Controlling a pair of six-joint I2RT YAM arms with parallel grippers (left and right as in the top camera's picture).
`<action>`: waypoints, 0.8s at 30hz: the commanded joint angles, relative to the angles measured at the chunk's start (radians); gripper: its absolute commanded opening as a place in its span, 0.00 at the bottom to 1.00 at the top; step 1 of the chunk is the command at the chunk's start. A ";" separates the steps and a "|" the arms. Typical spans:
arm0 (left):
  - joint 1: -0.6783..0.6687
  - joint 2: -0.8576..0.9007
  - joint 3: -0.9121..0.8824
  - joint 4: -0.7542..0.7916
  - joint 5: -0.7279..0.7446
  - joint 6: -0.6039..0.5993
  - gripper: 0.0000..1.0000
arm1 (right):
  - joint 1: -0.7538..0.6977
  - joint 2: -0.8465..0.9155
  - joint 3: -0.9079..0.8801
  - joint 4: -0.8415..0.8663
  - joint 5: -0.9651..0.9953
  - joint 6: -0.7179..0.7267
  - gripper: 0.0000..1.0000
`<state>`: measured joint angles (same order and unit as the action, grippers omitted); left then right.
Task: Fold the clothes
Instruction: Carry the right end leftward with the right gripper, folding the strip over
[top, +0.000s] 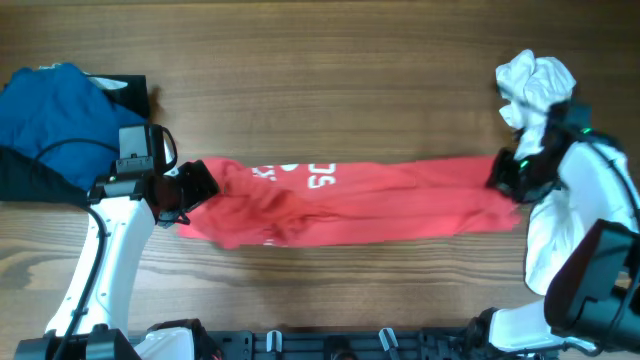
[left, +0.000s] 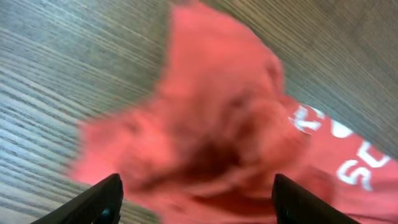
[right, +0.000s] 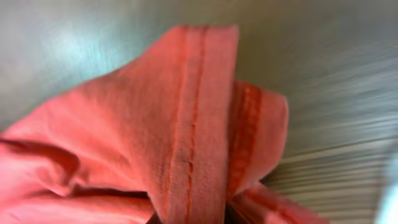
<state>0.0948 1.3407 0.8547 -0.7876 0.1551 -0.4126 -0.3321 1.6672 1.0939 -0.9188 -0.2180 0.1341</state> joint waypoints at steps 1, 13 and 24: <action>0.008 -0.013 0.023 -0.013 0.008 0.016 0.77 | -0.031 -0.003 0.126 -0.076 0.080 0.078 0.04; 0.008 -0.013 0.023 -0.053 0.009 0.016 0.77 | 0.378 0.003 0.137 -0.113 0.061 0.285 0.04; 0.008 -0.013 0.023 -0.059 0.008 0.016 0.78 | 0.602 0.131 0.121 0.018 0.060 0.366 0.06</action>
<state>0.0948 1.3407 0.8570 -0.8455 0.1551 -0.4122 0.2420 1.7672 1.2179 -0.9104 -0.1524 0.4801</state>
